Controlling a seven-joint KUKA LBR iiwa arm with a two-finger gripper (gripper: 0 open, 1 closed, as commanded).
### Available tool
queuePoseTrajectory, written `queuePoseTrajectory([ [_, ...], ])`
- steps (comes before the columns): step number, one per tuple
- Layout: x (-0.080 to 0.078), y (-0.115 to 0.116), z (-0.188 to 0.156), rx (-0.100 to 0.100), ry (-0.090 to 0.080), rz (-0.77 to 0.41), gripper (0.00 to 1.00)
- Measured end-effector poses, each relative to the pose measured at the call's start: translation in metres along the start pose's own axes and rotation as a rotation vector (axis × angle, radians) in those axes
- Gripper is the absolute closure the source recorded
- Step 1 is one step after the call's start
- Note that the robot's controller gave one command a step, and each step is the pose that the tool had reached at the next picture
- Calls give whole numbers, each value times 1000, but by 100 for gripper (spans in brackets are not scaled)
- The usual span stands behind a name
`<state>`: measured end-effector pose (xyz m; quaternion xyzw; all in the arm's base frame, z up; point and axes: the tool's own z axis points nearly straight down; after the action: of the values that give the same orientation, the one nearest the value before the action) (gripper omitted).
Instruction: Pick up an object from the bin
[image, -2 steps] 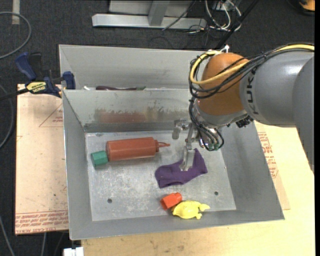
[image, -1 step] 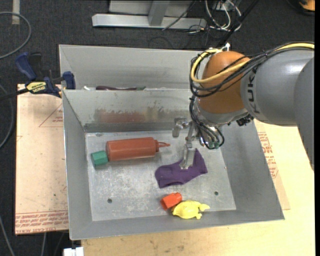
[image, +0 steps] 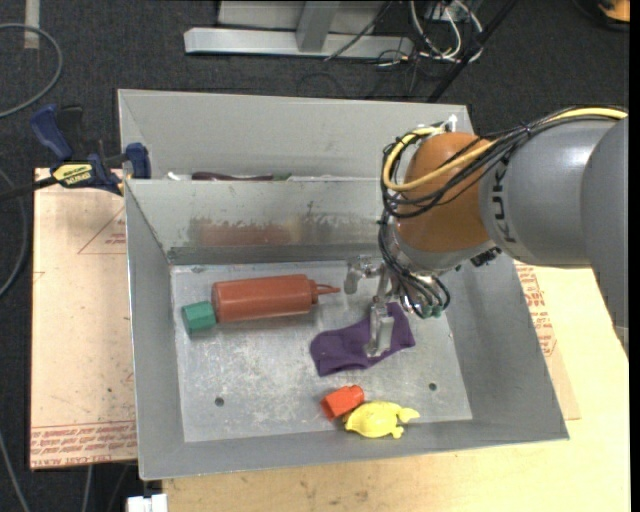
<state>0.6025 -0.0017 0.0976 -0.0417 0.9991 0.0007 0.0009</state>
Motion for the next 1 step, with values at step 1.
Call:
queuePoseTrajectory([
  [1, 10, -3, -14, -1, 5, -72, 0],
])
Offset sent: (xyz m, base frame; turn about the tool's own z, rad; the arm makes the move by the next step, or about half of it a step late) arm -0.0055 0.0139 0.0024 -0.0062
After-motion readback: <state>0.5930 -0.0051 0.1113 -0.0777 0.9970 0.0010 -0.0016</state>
